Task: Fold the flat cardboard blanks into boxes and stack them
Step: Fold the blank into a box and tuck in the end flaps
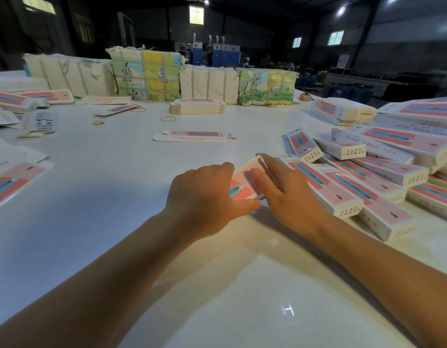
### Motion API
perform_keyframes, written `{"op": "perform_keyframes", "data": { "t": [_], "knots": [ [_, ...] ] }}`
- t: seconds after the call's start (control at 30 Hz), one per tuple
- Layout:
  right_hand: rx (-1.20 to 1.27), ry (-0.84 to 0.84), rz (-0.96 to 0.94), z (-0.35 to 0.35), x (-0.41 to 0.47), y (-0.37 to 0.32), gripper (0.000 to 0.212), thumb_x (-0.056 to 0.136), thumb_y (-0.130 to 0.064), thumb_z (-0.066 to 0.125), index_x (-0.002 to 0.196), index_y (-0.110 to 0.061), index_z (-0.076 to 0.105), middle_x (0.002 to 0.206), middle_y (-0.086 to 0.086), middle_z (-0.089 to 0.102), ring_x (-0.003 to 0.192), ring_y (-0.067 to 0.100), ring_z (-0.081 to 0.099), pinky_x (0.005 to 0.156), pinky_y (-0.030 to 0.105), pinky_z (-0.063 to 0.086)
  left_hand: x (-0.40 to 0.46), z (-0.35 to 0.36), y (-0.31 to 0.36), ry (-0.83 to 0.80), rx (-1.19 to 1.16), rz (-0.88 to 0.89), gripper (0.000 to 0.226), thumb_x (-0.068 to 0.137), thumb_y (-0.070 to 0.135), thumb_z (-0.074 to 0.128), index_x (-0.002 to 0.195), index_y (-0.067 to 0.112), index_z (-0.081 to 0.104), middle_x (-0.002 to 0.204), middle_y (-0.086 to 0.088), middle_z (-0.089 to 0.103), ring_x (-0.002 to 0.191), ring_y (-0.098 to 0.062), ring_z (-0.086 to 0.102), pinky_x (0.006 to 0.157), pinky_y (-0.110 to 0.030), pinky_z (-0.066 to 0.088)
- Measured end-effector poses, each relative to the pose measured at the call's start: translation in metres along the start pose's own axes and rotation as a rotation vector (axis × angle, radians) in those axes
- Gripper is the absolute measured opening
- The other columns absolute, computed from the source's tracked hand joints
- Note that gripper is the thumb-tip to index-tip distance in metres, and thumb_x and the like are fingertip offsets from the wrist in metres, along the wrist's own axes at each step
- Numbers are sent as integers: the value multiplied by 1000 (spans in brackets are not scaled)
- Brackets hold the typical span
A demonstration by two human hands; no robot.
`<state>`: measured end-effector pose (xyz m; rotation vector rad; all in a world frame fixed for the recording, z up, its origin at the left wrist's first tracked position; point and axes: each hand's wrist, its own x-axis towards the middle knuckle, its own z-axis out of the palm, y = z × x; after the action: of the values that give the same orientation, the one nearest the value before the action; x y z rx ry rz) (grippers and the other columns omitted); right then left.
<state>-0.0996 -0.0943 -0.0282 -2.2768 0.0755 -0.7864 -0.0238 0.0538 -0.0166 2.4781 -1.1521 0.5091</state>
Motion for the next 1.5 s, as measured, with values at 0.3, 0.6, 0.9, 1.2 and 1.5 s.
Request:
{"op": "perform_keyframes", "data": {
  "t": [0.3,0.6,0.9,1.2,1.5],
  "knots": [
    [878,37,374,-3,8,-3,36,99,-7,39,87,-11,73,84,6,74,80,17,70,68,26,57,-4,-4,-10,94,1,87,64,73,66,58,122,24,50,111,5,61,88,-23,60,64,-27,42],
    [926,11,423,-6,8,-5,41,93,1,43,76,-14,77,73,-2,72,71,10,70,60,22,55,-6,-4,-15,118,55,226,68,70,60,68,118,12,58,104,-6,66,77,-27,63,59,-27,40],
    [707,70,391,-4,6,-4,38,94,4,34,105,-16,64,87,-2,72,79,10,70,67,26,58,-4,0,-16,95,17,196,69,76,68,54,129,25,45,117,6,58,85,-14,55,62,-23,35],
    [252,30,104,-2,-3,-8,25,90,-21,45,87,-7,66,80,5,67,77,18,64,74,30,57,-5,0,-12,181,11,205,63,74,59,65,118,15,57,98,-2,64,73,-24,59,57,-25,34],
    [-70,83,51,1,-7,-14,20,97,-13,46,109,-10,62,80,-1,65,68,-1,58,60,4,43,-9,0,3,233,66,241,55,63,42,82,93,-1,66,72,-14,65,50,-32,59,47,-31,49]
  ]
}}
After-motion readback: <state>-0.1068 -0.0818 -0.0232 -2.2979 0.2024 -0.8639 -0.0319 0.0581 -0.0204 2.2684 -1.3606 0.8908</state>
